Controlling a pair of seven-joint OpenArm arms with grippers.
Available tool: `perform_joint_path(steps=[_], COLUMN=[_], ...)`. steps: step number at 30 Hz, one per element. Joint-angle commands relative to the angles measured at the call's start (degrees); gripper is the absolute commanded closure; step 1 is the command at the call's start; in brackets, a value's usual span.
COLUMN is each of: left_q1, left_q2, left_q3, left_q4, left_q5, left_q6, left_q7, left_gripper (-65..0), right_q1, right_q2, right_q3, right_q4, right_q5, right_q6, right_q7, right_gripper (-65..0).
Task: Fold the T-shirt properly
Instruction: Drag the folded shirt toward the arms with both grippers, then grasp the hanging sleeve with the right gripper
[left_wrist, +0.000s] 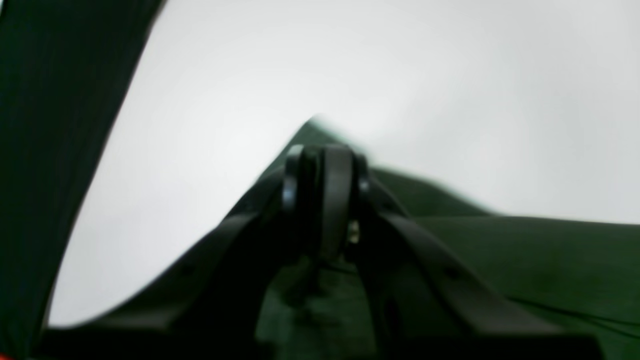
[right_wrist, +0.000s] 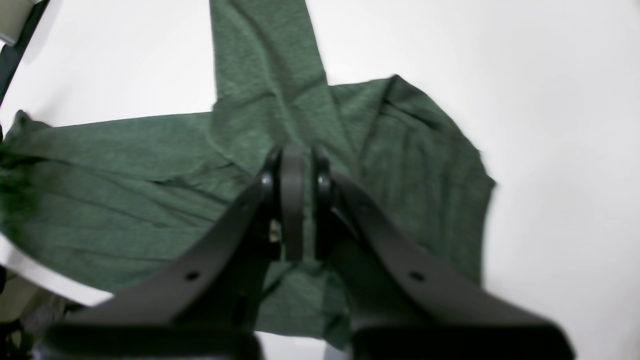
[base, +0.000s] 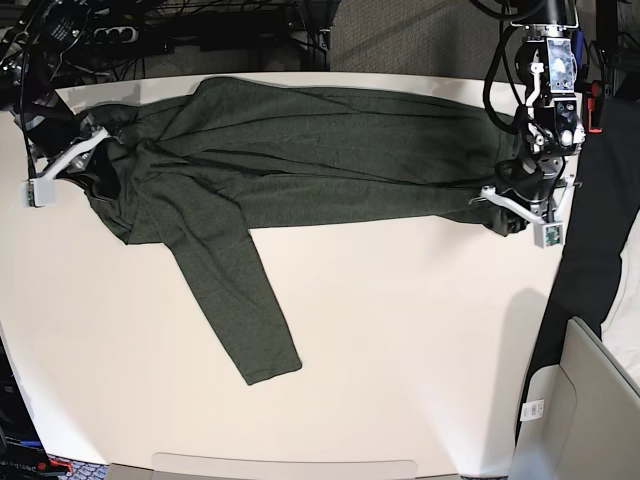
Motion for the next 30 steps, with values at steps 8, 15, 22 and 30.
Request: perform_joint_path(steps=[8,15,22,30], left_q1=[0.10,0.01,0.01,-0.08], left_q2=[-0.80,-2.65,-2.38,-0.36], left_q3=[2.01,1.66,-2.21,-8.01], left_q4=[0.74,1.00,1.62,1.88], left_q5=[0.34,0.34,0.34,0.34], left_q6=[0.58,0.76,0.93,0.93], left_q7=[-0.49,5.31,3.03,-0.49], left_gripper=[-10.8,-27.0,-30.6,-30.3], right_q1=[0.49,2.16,7.97,18.60], right_q2=[0.69,-1.16,-1.77,-2.92], right_q3=[-0.68,-0.68,-0.77,-9.56], right_q4=[0.77,0.77,0.24,-10.49], right_q5=[-1.23,-5.27,-10.64,-23.12], right_q6=[0.17,0.08,0.08,0.08], right_q7=[1.37,1.55,1.55,6.47], right_gripper=[-0.8,-8.9,-23.8,-24.4])
